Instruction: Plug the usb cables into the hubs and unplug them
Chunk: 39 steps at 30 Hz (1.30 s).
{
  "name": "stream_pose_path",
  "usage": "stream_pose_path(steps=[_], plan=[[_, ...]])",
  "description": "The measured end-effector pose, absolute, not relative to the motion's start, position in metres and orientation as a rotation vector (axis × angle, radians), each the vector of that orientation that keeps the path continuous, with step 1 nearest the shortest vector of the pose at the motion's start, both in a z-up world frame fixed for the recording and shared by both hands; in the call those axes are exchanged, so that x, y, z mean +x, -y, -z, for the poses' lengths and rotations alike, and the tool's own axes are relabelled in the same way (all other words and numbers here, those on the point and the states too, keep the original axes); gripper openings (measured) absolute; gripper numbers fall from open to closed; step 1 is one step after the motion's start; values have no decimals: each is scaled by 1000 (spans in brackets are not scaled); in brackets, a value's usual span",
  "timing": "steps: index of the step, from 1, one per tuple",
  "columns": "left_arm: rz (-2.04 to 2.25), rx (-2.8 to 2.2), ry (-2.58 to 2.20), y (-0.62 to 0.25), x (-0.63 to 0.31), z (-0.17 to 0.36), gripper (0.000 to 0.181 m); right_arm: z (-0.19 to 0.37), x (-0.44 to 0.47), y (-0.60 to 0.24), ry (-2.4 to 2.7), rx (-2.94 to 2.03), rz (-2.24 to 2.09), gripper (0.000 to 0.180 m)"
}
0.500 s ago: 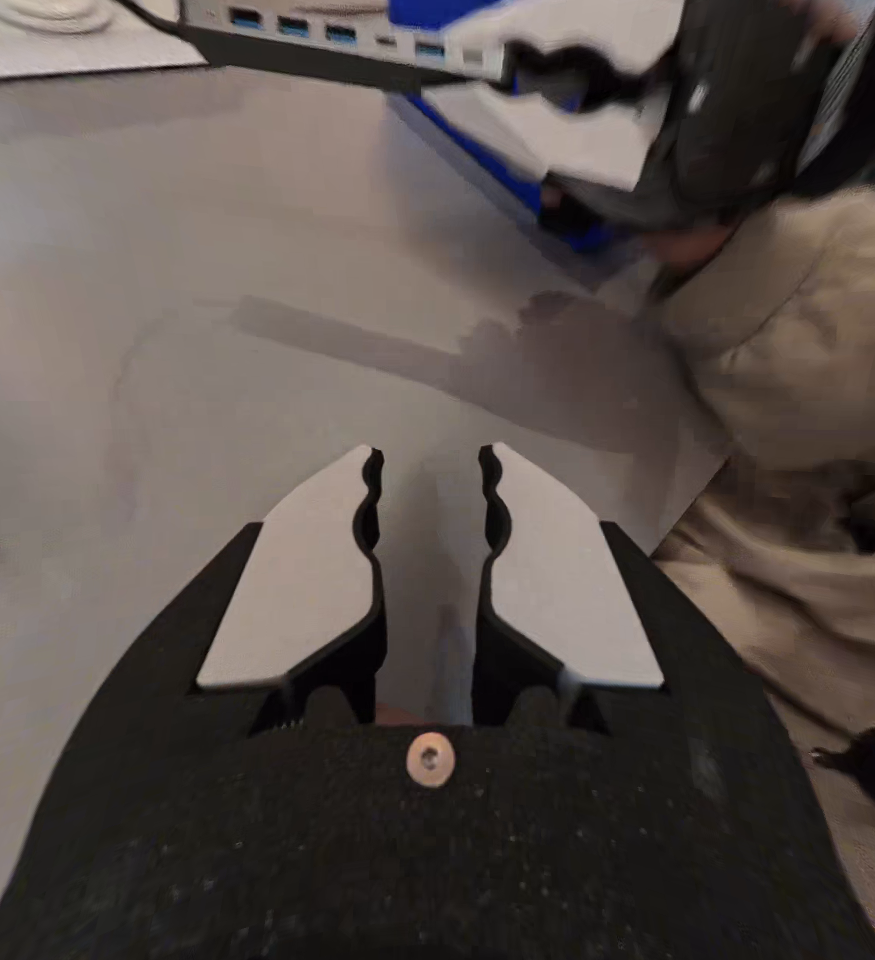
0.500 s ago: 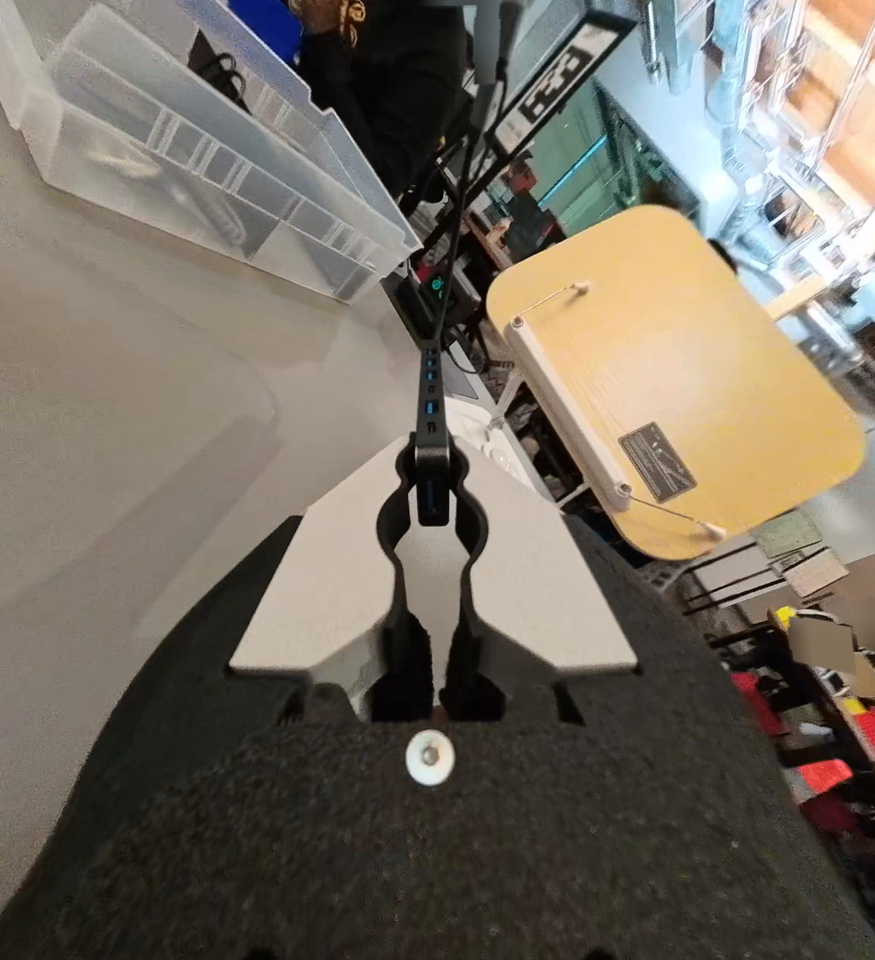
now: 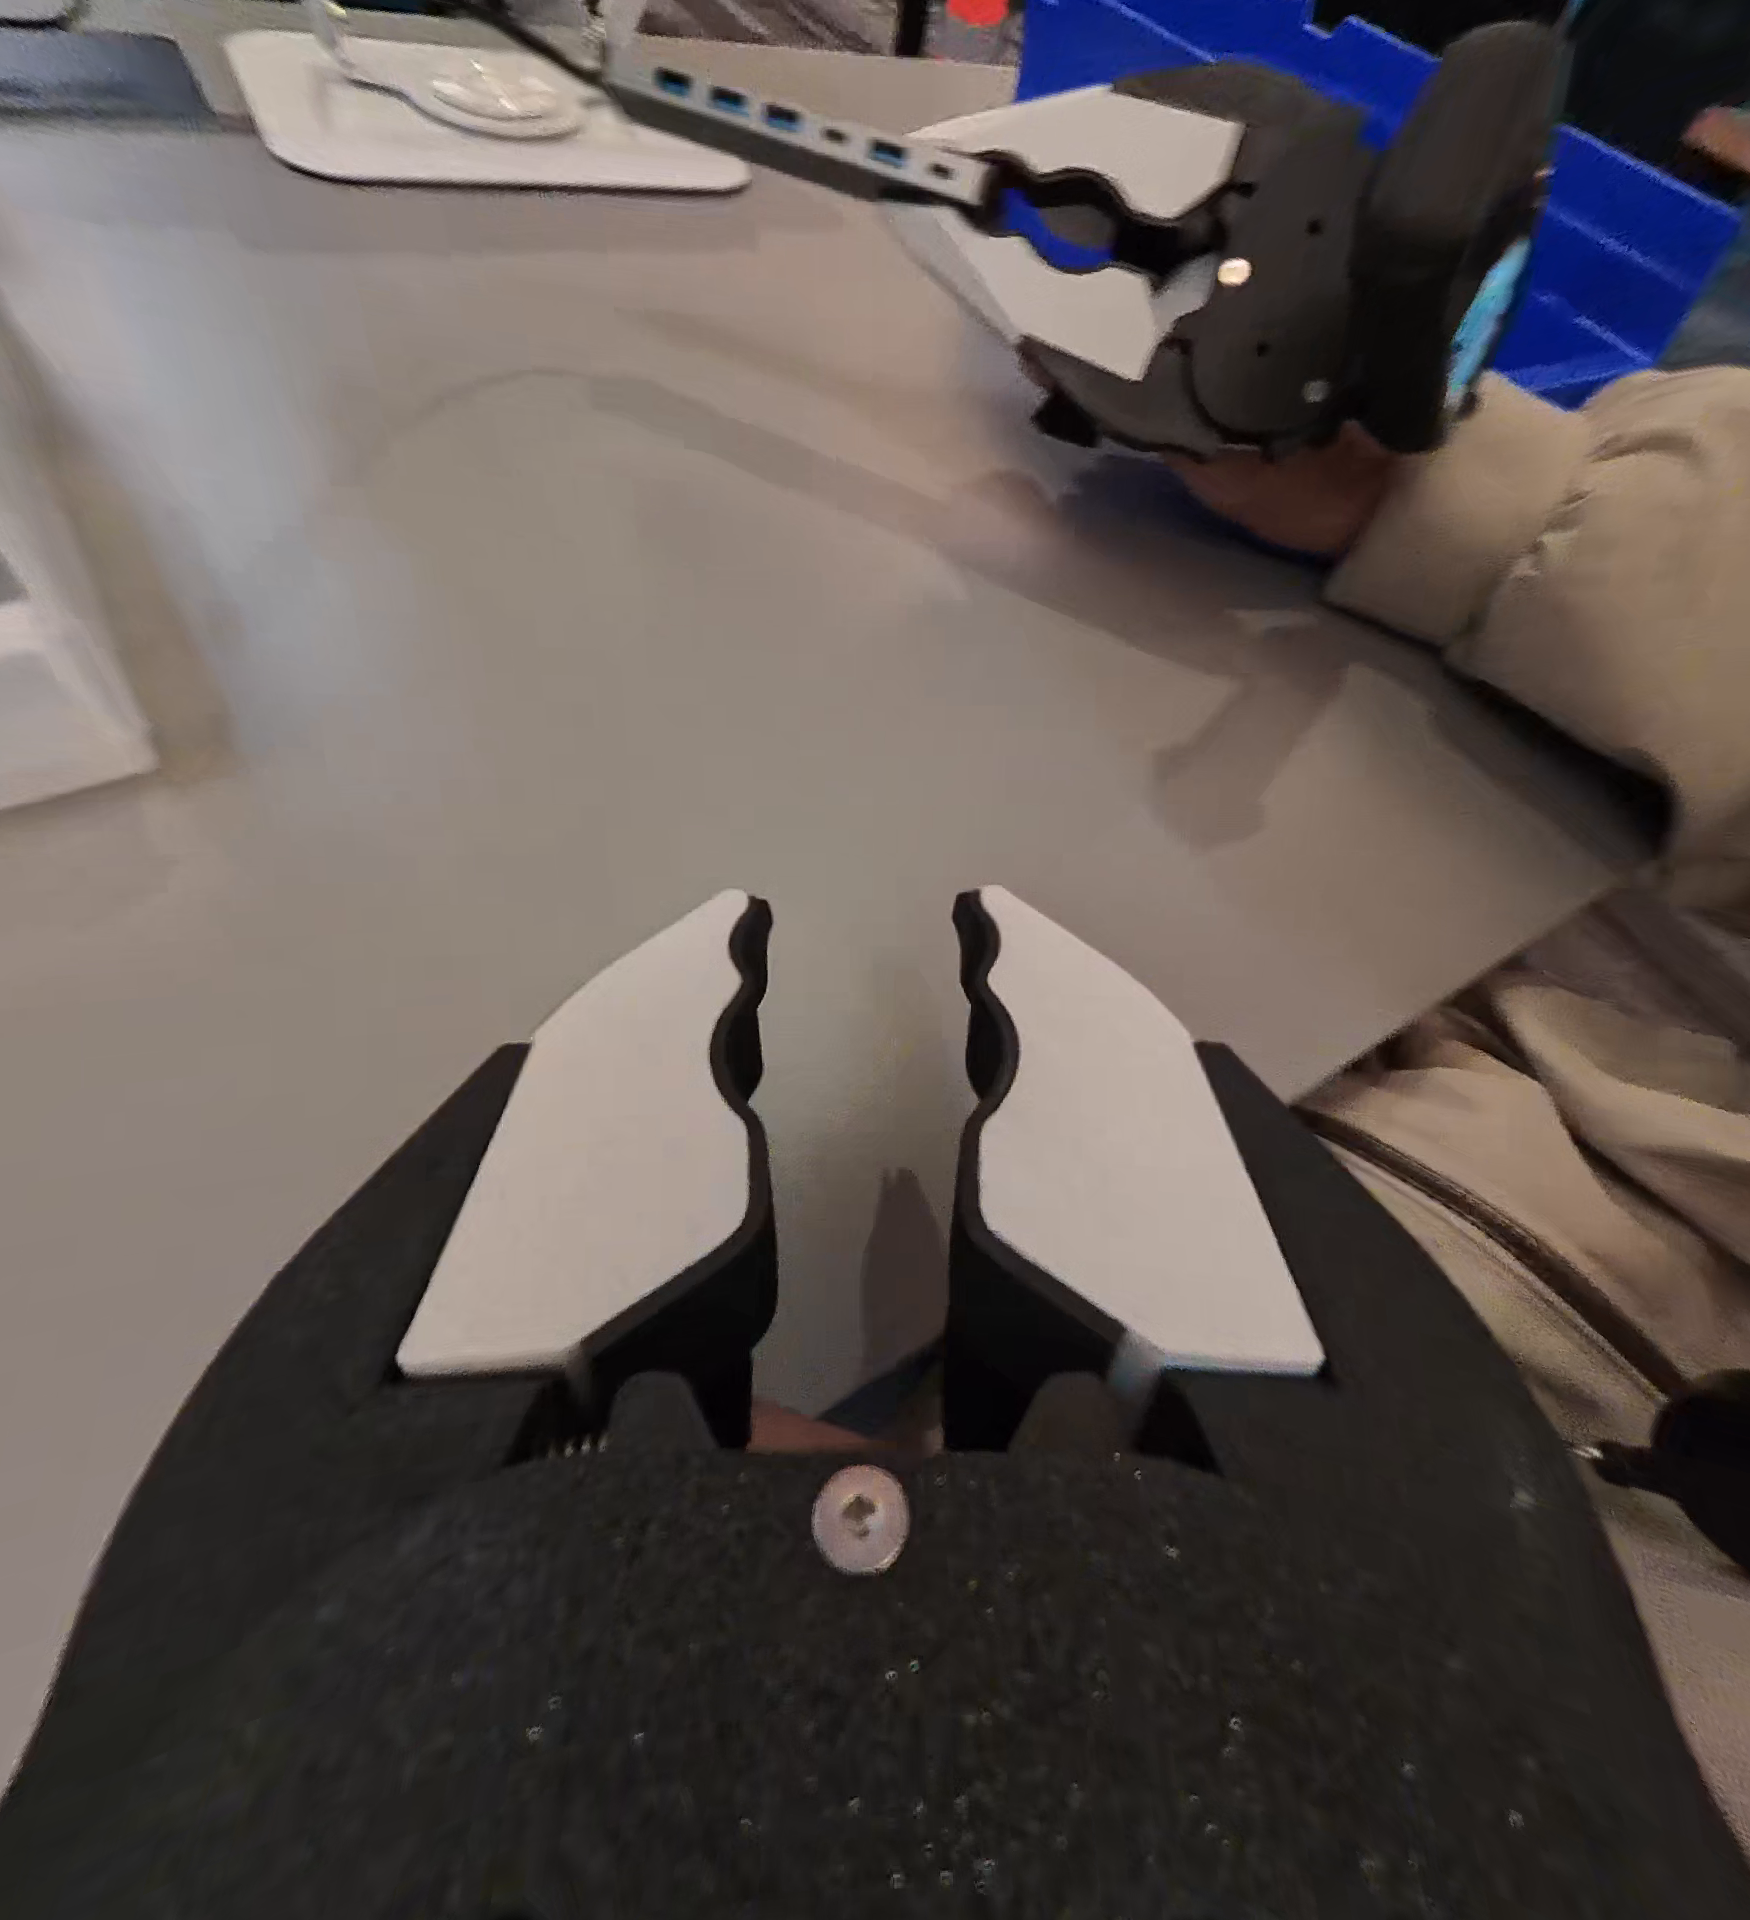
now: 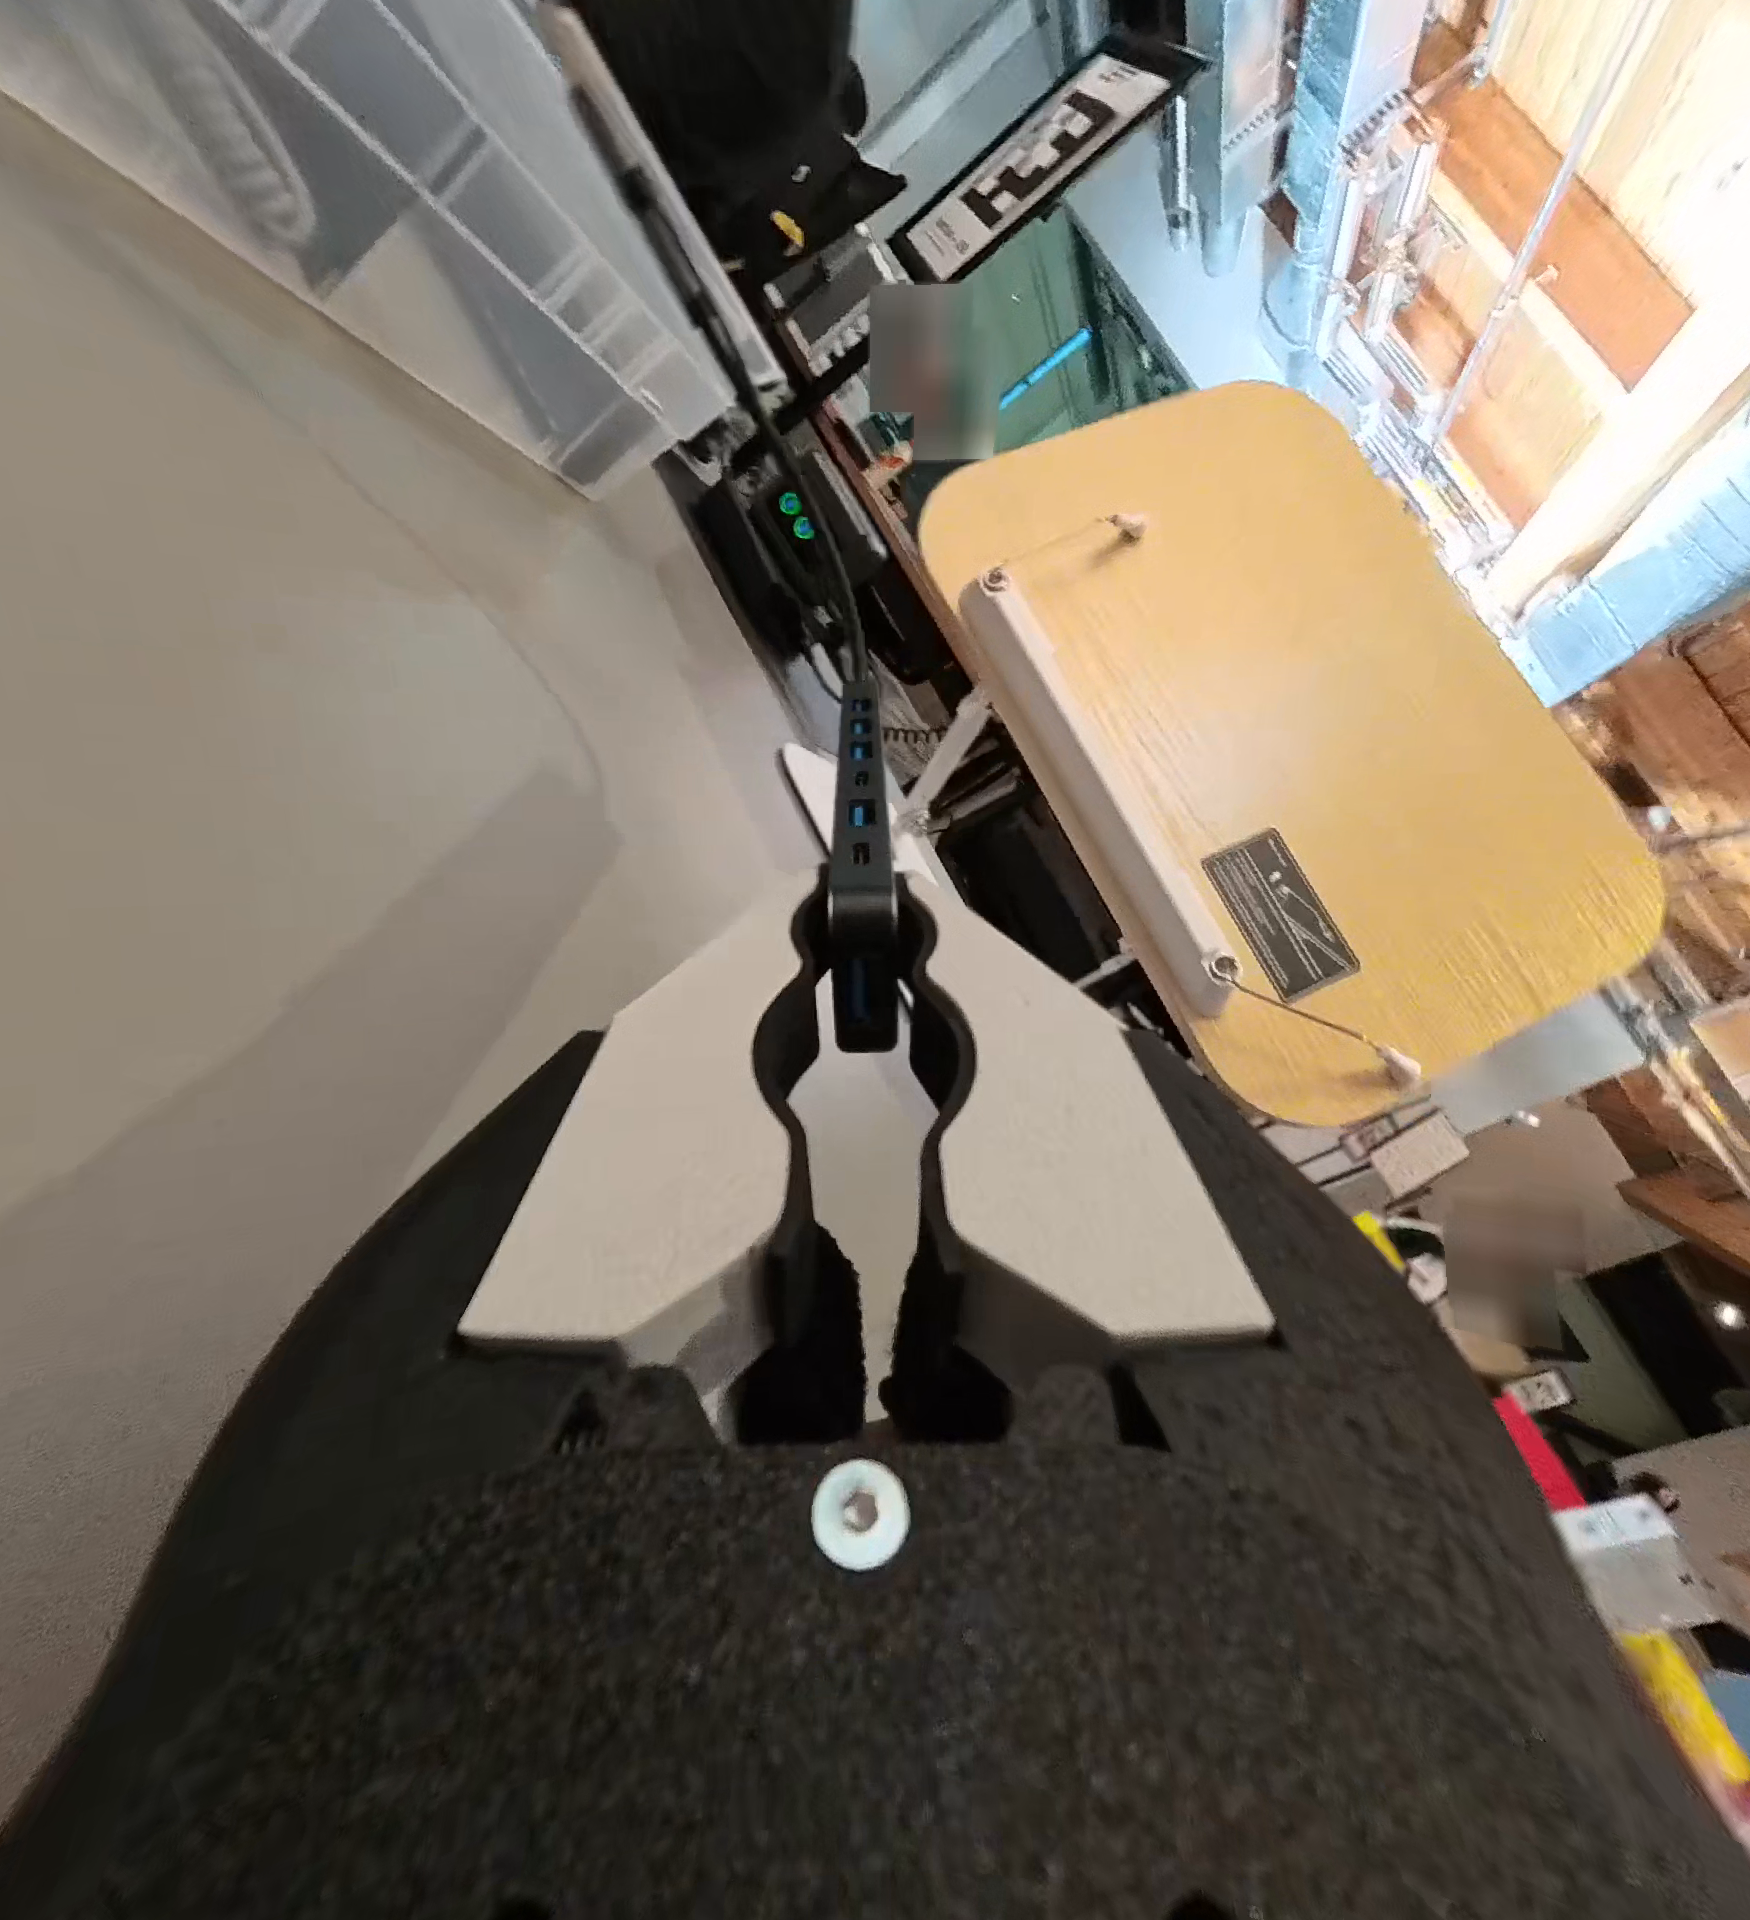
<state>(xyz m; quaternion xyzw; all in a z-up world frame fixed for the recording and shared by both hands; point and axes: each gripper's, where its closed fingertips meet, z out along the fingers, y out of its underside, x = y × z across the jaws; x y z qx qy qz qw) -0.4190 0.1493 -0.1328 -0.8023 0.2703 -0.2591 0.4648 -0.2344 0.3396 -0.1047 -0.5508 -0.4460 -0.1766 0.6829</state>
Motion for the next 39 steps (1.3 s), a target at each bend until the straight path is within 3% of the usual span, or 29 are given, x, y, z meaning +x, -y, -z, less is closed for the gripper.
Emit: stream_pose_path(steps=[1, 6, 15, 24, 33, 39], plan=[[620, -1963, -647, -155, -423, 130, 35, 103, -231, -341, 969, -1259, 380, 10], [554, -1993, -615, -204, -458, 113, 39, 98, -229, -343, 933, -1249, 409, 9], [127, -2153, -1050, -340, -521, 86, 44, 102, -230, -344, 941, -1269, 390, 10], [210, -2431, -1494, -380, -502, 154, 44, 102, -226, -348, 916, -1301, 365, 10], [-117, -2276, -1751, -386, -519, 162, 42, 105, -228, -347, 935, -1306, 350, 10], [-17, -2400, -1676, -392, -520, 178, 16, 106, -227, -348, 932, -1319, 337, 10]])
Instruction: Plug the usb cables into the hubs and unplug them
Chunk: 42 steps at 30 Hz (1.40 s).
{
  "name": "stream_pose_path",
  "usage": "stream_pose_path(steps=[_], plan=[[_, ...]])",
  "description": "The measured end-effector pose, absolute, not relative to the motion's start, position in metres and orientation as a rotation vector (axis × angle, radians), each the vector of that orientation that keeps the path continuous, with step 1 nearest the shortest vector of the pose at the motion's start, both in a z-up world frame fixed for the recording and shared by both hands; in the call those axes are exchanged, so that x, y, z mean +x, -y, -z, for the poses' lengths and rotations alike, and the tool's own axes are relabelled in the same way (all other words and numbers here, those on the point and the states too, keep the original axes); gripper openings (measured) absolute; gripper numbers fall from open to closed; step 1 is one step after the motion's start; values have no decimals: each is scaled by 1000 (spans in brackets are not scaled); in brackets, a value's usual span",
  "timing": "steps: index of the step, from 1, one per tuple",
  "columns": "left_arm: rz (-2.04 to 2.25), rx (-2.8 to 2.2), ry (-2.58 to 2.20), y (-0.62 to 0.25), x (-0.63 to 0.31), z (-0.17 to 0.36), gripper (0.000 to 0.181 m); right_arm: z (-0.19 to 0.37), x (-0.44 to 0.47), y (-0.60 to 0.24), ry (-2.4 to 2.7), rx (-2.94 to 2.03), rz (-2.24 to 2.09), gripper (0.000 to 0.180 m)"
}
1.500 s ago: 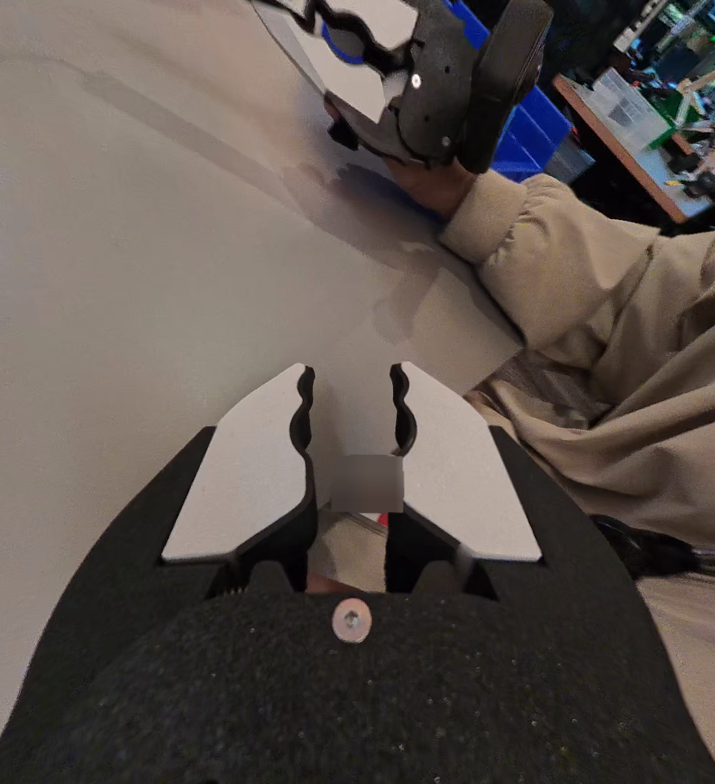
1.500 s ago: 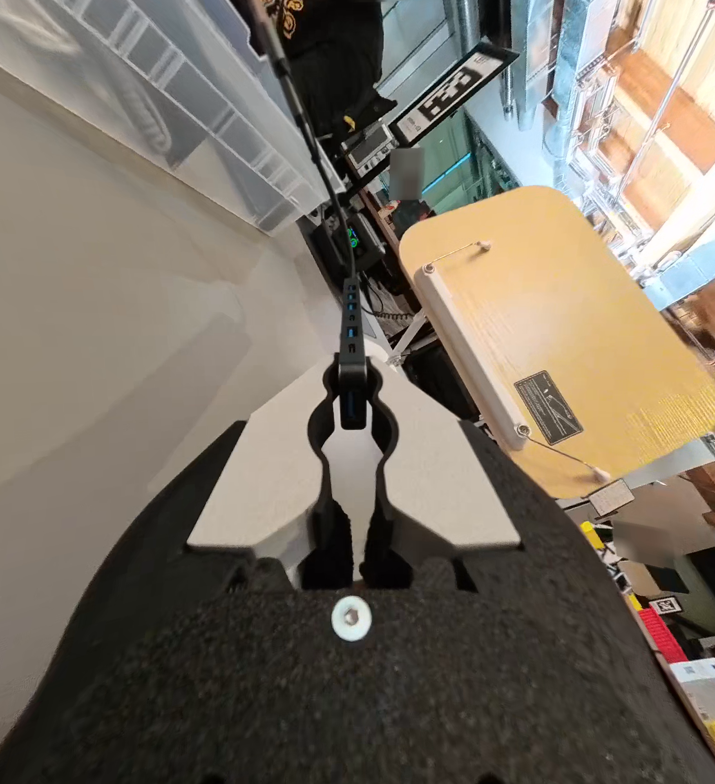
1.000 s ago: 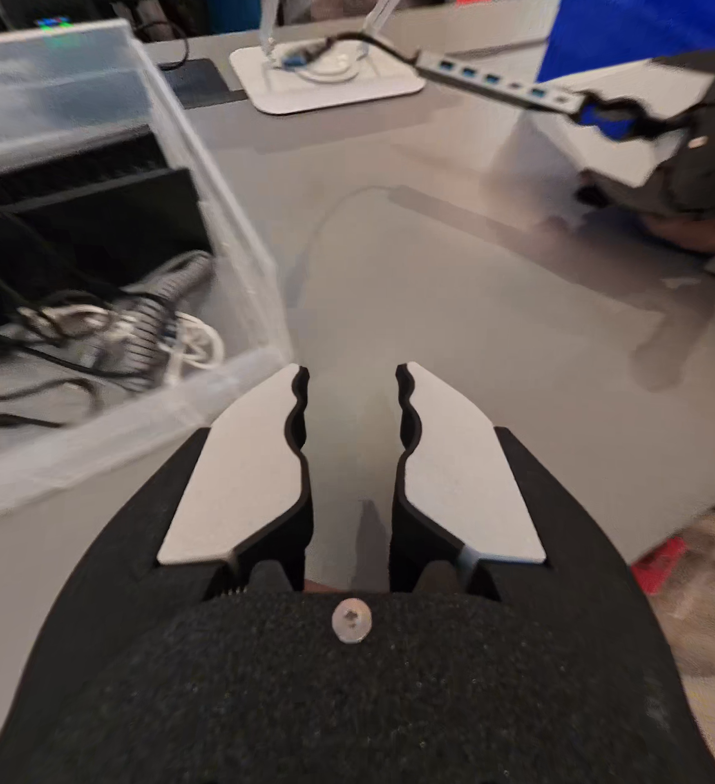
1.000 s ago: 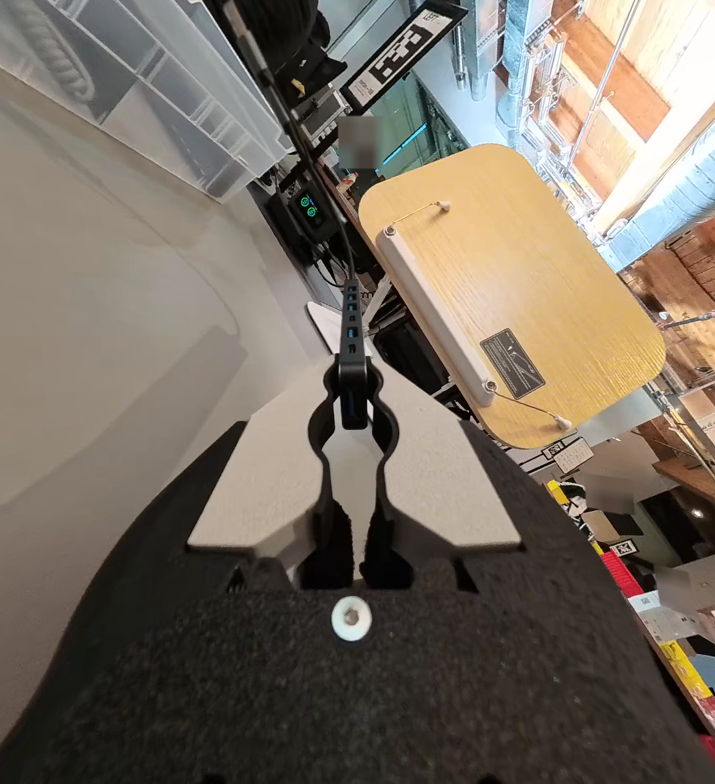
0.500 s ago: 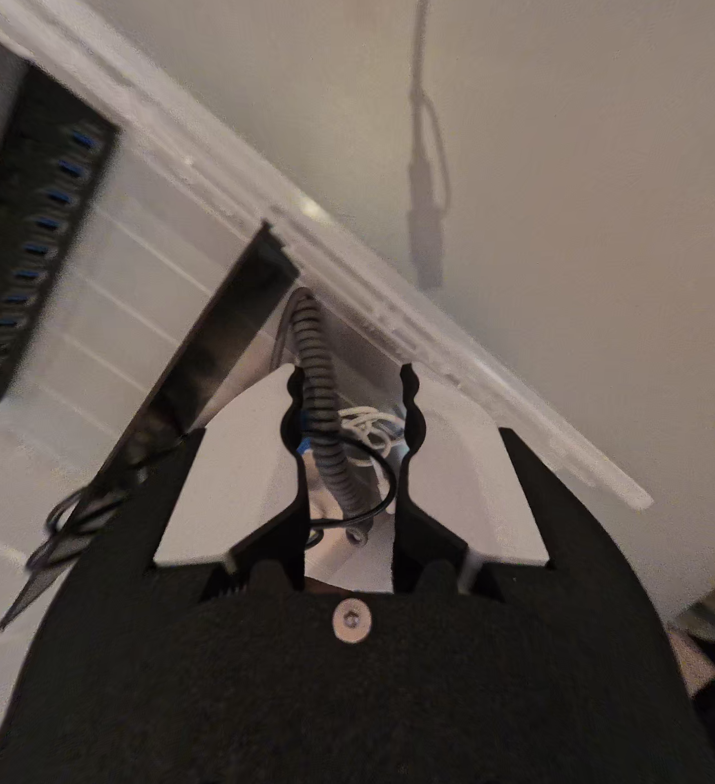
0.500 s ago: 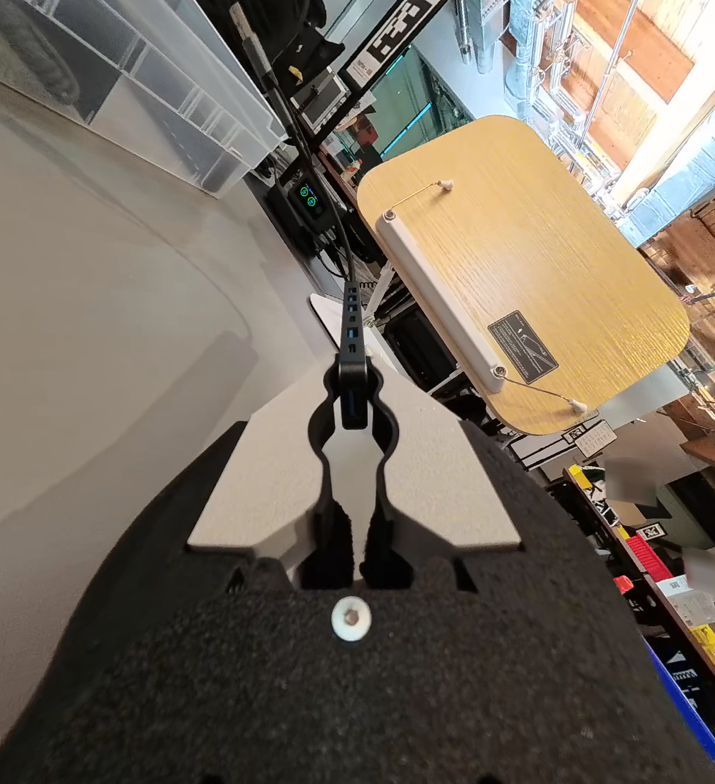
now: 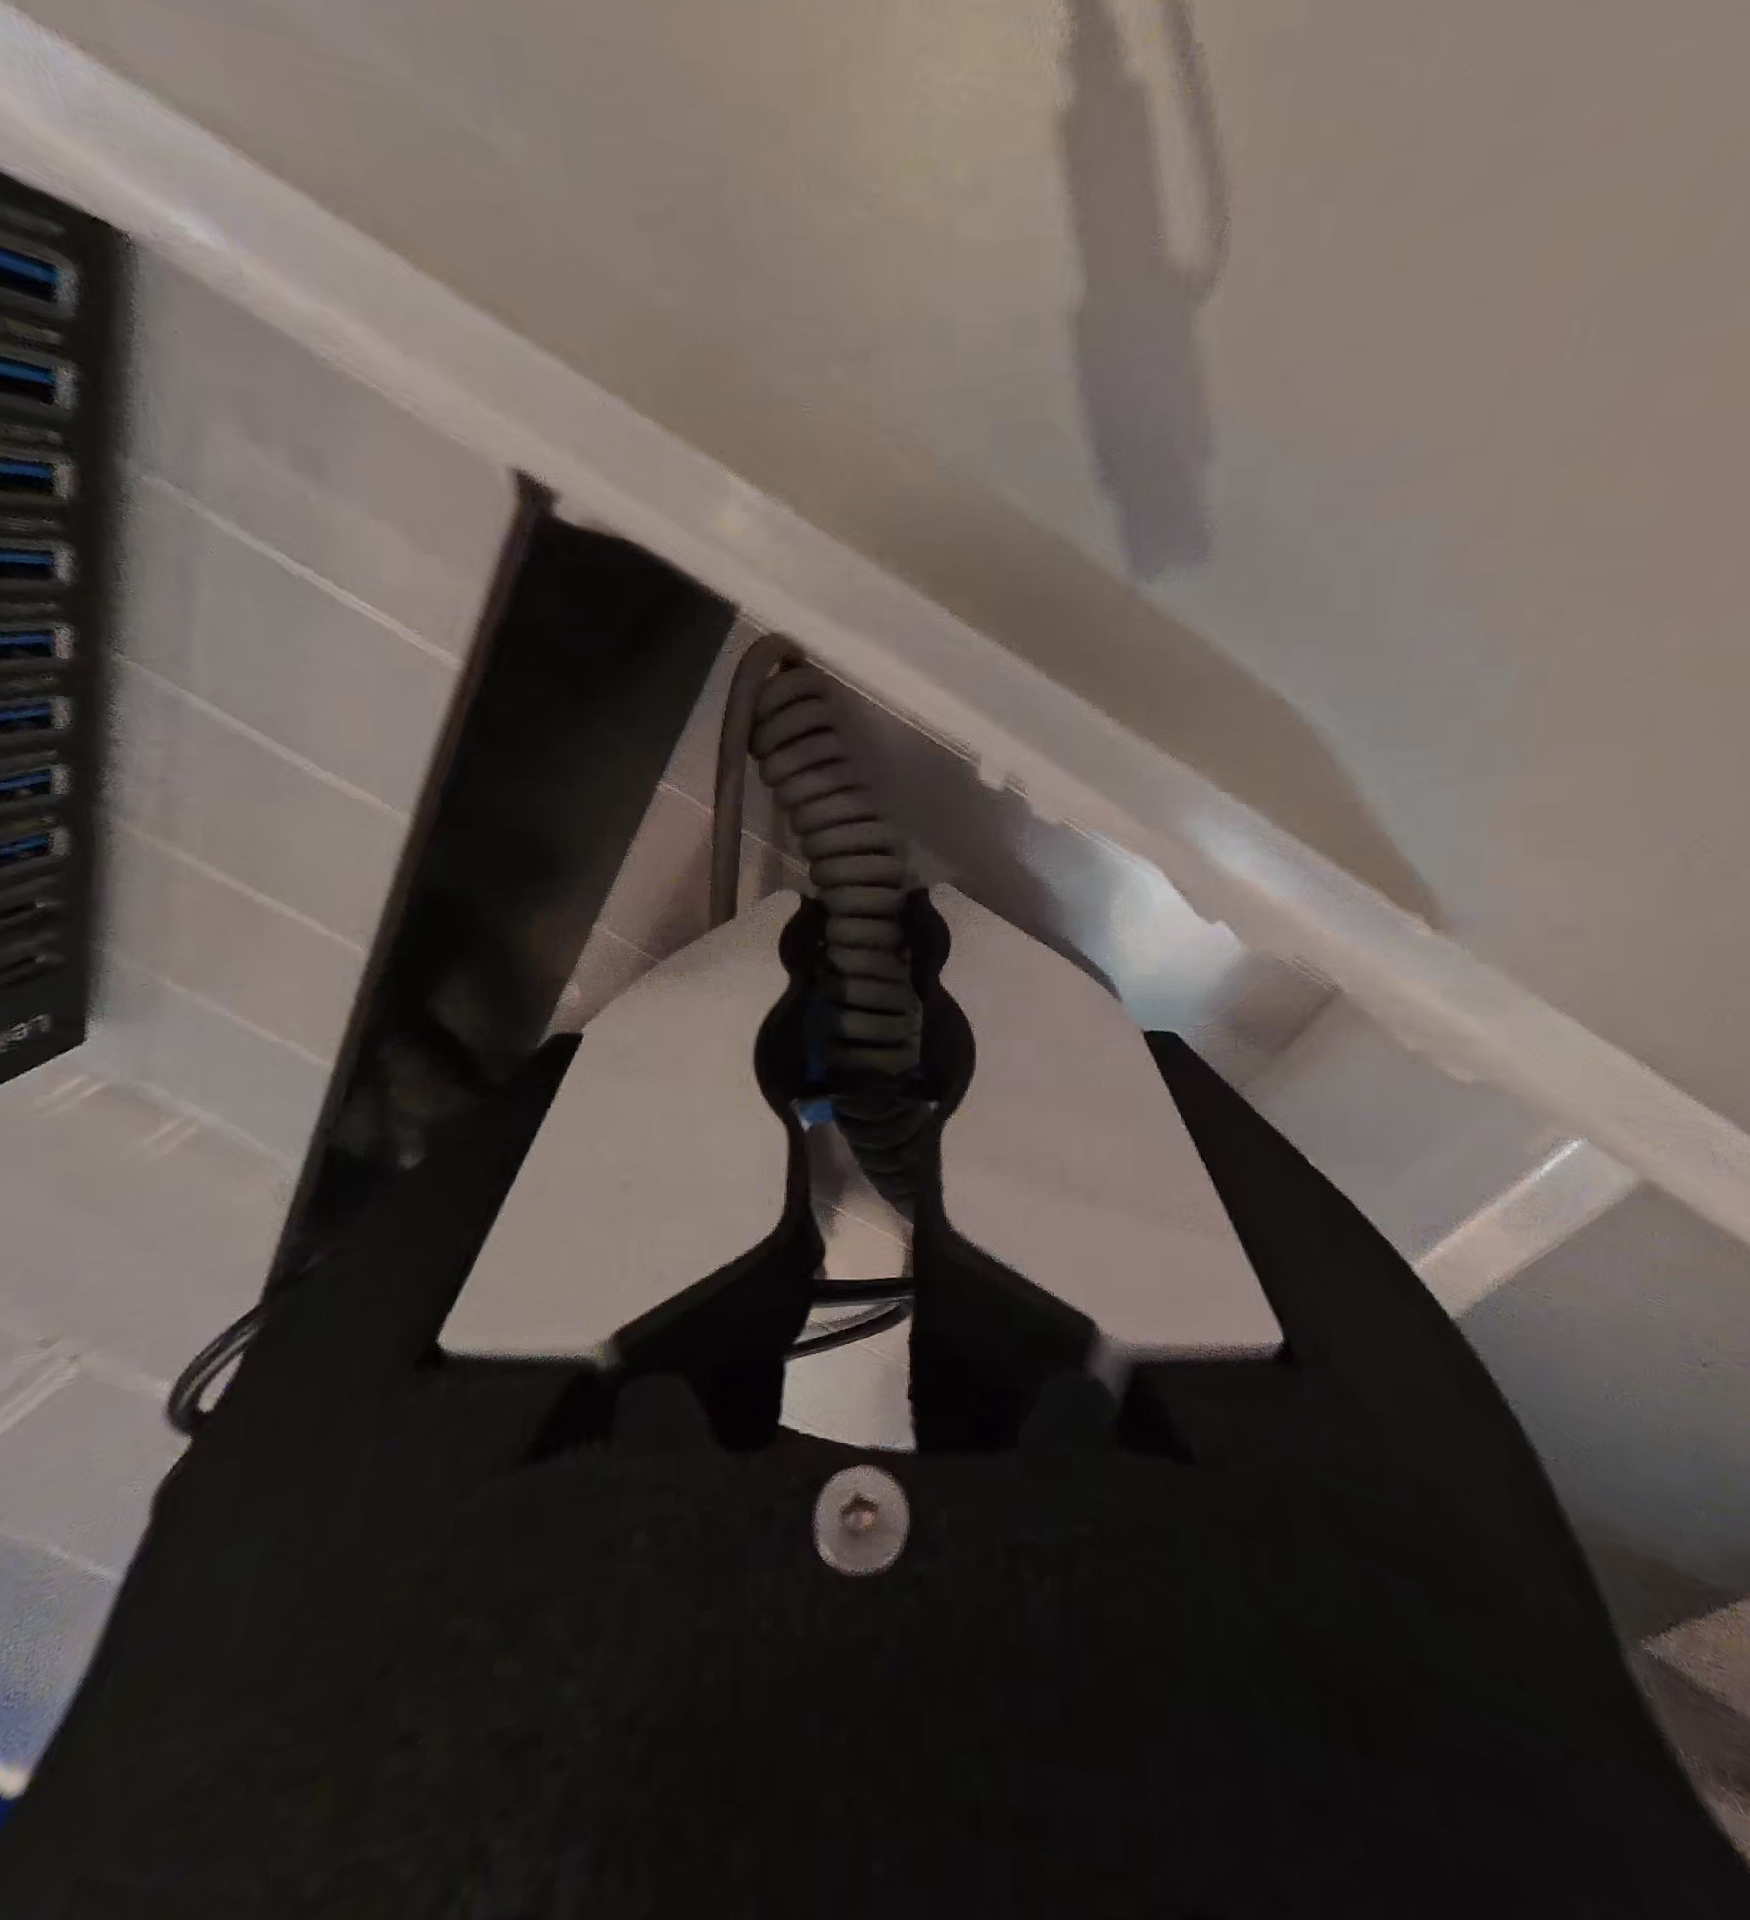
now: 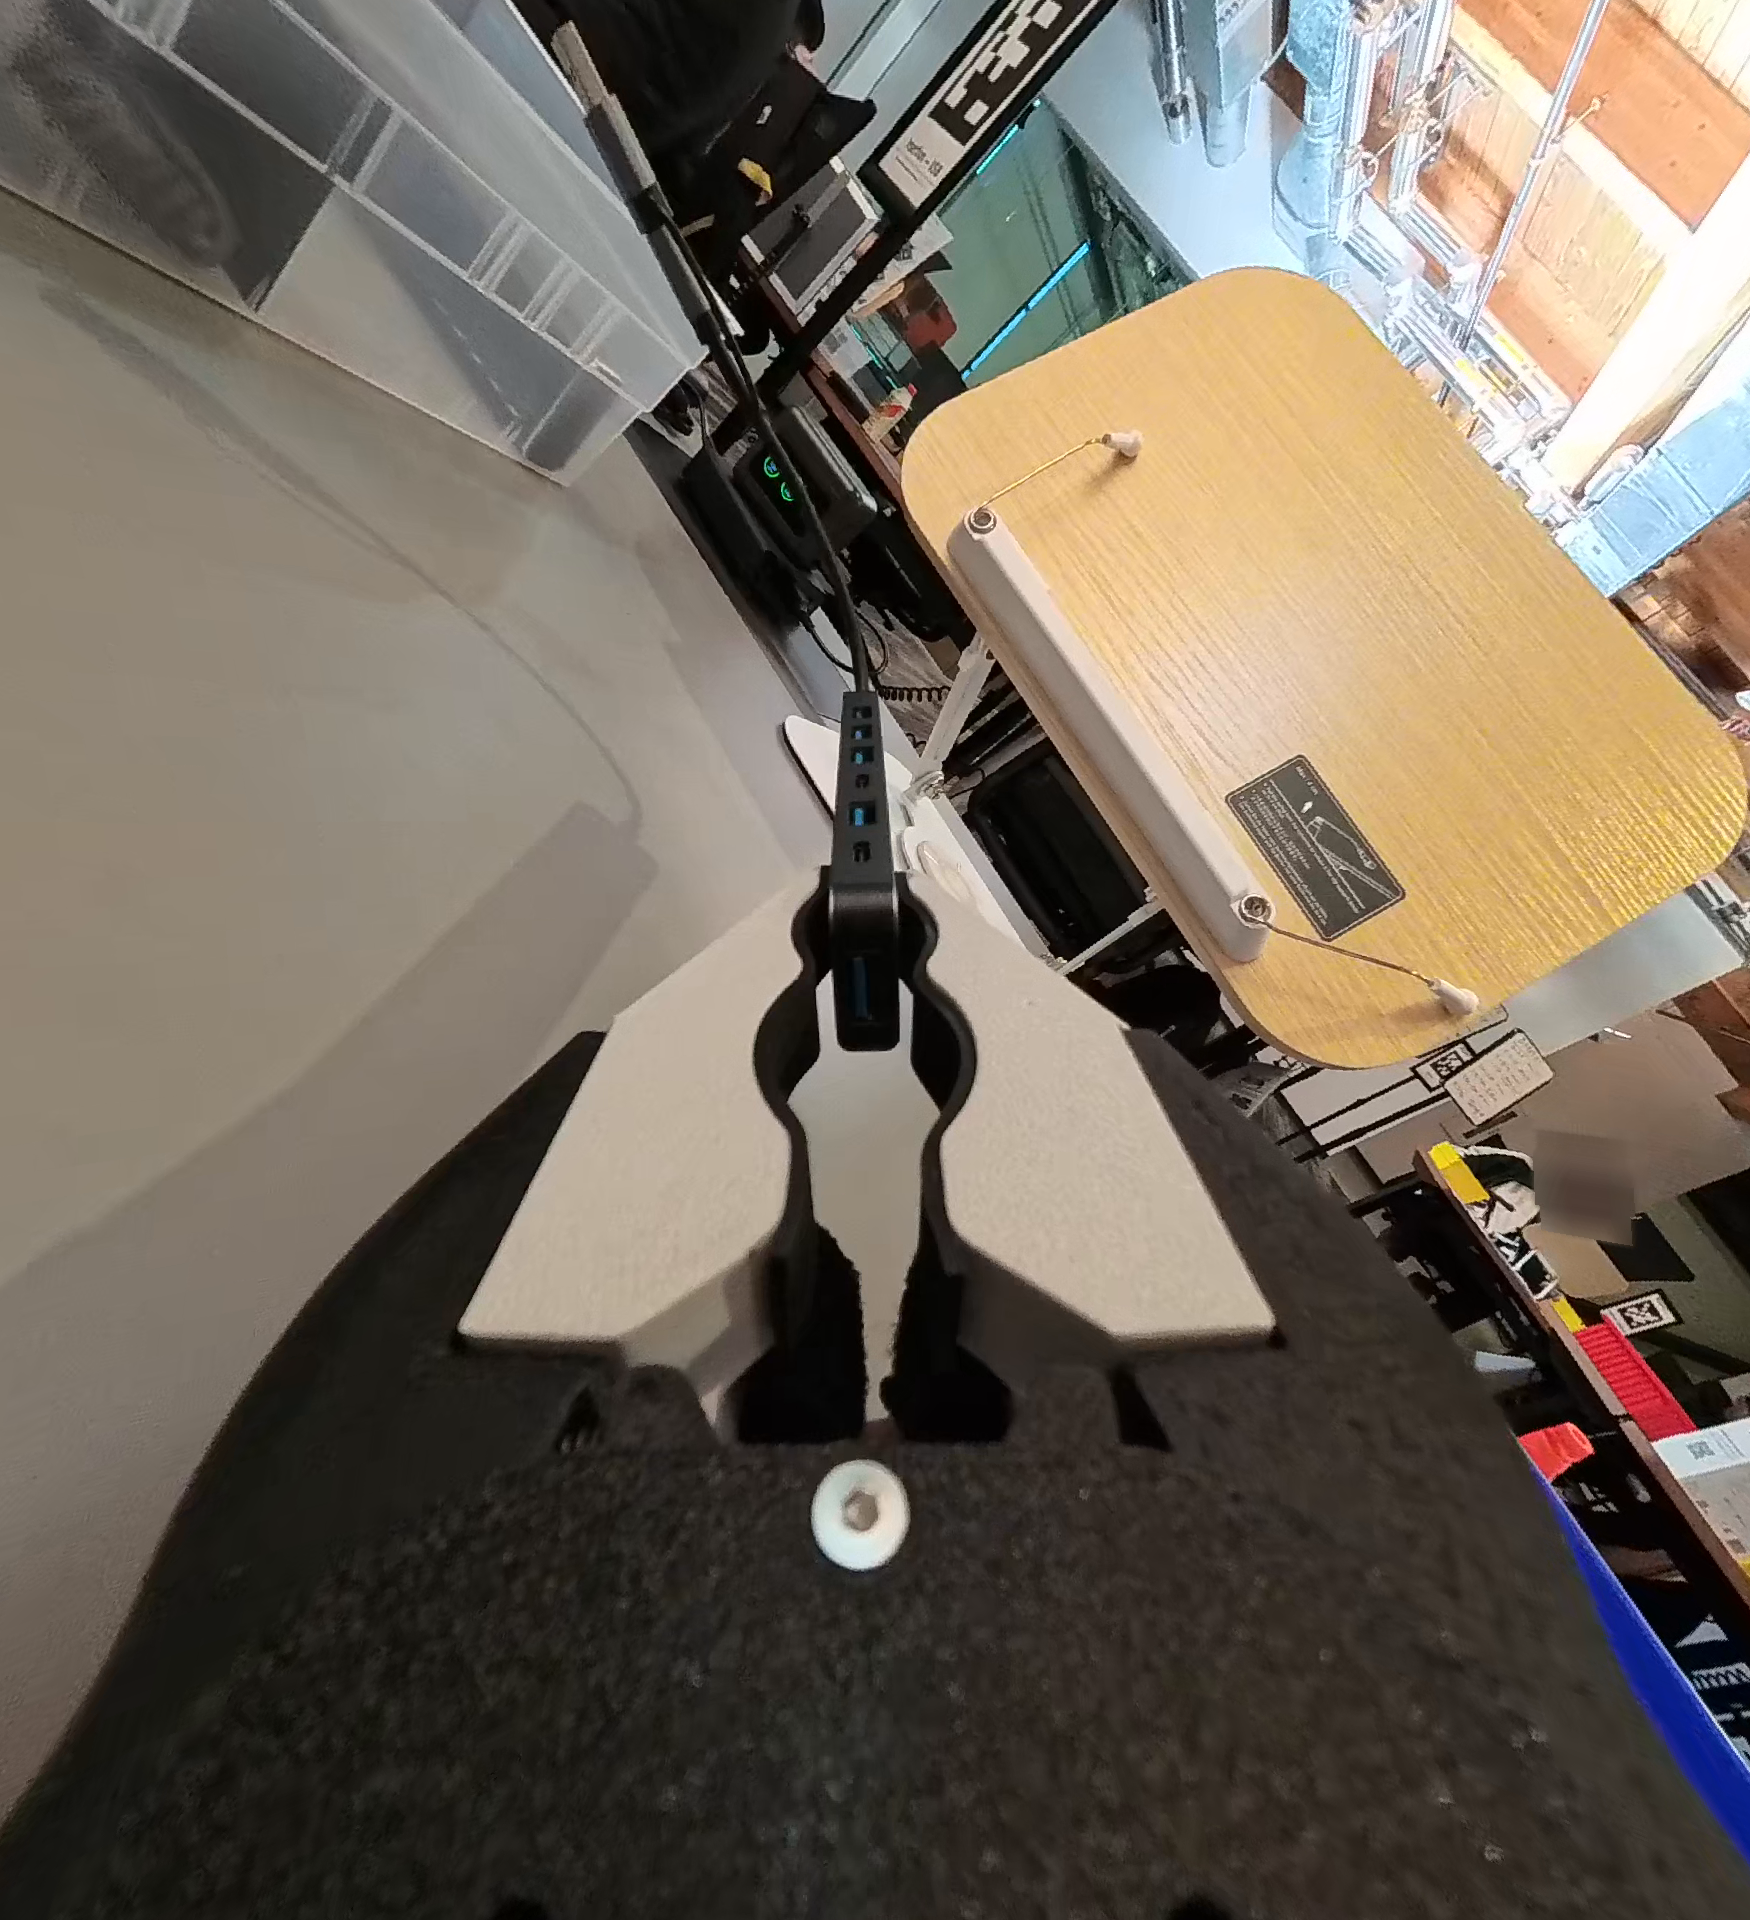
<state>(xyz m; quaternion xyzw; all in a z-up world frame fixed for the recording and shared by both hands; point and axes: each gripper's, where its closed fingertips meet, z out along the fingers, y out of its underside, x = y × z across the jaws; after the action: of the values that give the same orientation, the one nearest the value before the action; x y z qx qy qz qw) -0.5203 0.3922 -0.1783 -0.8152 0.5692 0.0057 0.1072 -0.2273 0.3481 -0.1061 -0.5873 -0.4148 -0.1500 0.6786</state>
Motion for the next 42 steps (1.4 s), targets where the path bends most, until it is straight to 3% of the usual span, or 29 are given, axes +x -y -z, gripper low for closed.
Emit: stream_pose_path(steps=[4, 11, 15, 20, 26, 30, 33, 36, 39, 42], plan=[[75, -2283, -1483, -402, -519, 129, 16, 106, -227, -348, 929, -1323, 336, 10], [423, -1824, -988, -410, -525, -34, 15, 103, -224, -349, 900, -1330, 315, 10], [567, -1540, -976, -375, -495, -86, 15, 99, -219, -351, 862, -1338, 301, 10], [799, -1471, -1160, -288, -417, -67, 15, 95, -209, -355, 799, -1367, 281, 10], [1018, -1435, -982, -273, -389, -73, 15, 93, -204, -357, 761, -1383, 258, 10], [1115, -1590, -652, -271, -382, -16, 15, 92, -204, -357, 760, -1383, 256, 10], [1094, -1673, -779, -238, -345, 20, 15, 93, -206, -356, 771, -1376, 261, 10], [986, -1566, -989, -216, -317, -11, 15, 92, -206, -356, 768, -1378, 254, 10], [1012, -1509, -893, -228, -323, -60, 14, 91, -204, -356, 753, -1380, 249, 10], [980, -1531, -720, -257, -349, -60, 14, 90, -202, -357, 739, -1386, 239, 10]])
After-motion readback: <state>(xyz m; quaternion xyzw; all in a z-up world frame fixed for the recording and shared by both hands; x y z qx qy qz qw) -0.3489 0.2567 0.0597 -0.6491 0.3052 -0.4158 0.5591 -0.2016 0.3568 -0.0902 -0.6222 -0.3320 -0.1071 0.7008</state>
